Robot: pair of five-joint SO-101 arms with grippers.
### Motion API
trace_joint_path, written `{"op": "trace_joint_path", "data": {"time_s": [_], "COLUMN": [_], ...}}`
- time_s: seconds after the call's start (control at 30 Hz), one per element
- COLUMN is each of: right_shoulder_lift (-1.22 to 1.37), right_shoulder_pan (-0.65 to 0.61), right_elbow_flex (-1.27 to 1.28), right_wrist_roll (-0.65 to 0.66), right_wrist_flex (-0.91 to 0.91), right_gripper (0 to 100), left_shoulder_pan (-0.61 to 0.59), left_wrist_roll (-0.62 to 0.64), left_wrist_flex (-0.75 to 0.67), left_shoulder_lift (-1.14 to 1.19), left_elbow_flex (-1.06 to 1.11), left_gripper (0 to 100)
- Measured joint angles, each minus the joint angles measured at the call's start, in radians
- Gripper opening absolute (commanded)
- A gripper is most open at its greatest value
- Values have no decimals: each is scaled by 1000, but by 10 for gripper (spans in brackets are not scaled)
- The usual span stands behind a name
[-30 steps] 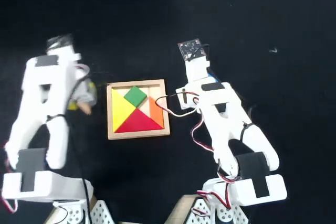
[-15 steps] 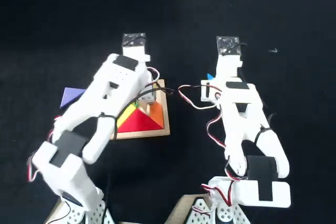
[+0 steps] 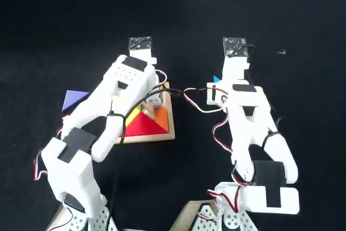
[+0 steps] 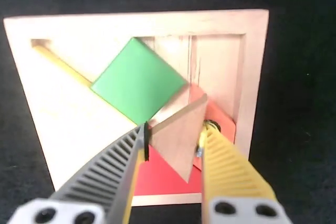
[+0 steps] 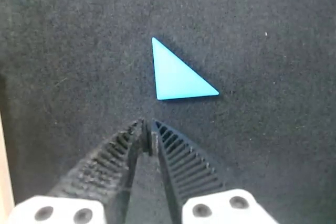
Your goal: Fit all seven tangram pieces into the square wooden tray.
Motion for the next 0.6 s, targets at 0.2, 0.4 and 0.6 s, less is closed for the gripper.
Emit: {"op": "trace_joint_path", "data": {"time_s": [0.2,0.4,0.6], "right_shoulder_lift": [0,0,0], "right_shoulder_pan": [-11,-11,-12], "right_elbow_flex": [0,0,0], "right_wrist_roll": [0,0,0], "right_wrist_flex": [0,0,0], "right_gripper": [12,12,12], "left_shoulder_pan": [0,-2,-2], "left_wrist_roll": [52,78,81], "left_wrist_flex": [0,26,31], "left_shoulder_lift": [0,0,0], "left_elbow_flex": [0,0,0], "left_gripper": [253,256,256]}}
